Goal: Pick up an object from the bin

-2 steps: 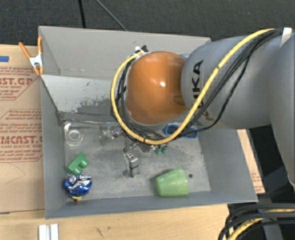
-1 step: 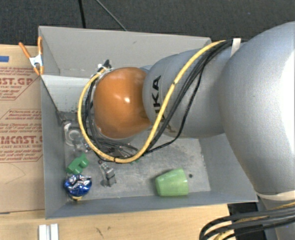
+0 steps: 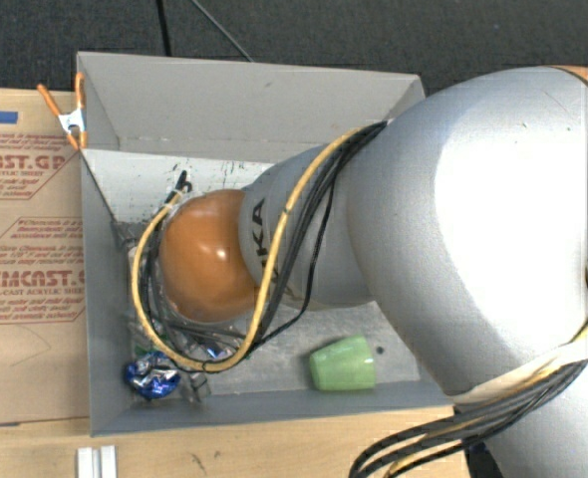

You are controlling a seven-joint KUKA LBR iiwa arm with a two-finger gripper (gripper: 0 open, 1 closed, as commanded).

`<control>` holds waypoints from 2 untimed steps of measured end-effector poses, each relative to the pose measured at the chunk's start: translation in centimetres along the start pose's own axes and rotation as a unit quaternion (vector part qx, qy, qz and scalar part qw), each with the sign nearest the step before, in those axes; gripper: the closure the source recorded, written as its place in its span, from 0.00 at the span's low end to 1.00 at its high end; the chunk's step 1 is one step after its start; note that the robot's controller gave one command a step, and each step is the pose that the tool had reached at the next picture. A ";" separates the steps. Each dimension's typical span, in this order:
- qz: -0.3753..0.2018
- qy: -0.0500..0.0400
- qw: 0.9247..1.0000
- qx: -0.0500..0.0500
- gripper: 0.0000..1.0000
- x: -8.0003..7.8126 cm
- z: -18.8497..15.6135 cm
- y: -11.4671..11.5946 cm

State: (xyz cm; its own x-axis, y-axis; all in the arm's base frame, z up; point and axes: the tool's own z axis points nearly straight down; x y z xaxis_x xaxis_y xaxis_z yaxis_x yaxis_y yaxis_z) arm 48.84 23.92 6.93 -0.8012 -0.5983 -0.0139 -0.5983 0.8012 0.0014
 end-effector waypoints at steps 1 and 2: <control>0.001 0.006 1.000 0.003 1.00 0.2 -0.3 -0.5; -0.015 0.001 1.000 0.002 1.00 -1.5 -15.8 -1.4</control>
Offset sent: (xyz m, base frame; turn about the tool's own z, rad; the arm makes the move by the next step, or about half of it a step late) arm 0.0000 0.0000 0.0000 0.0000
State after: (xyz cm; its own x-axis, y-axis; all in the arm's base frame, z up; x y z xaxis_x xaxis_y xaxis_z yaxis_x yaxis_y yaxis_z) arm 50.67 23.55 22.71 -0.7824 -0.6227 -0.0118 -0.6227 0.7824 -0.0024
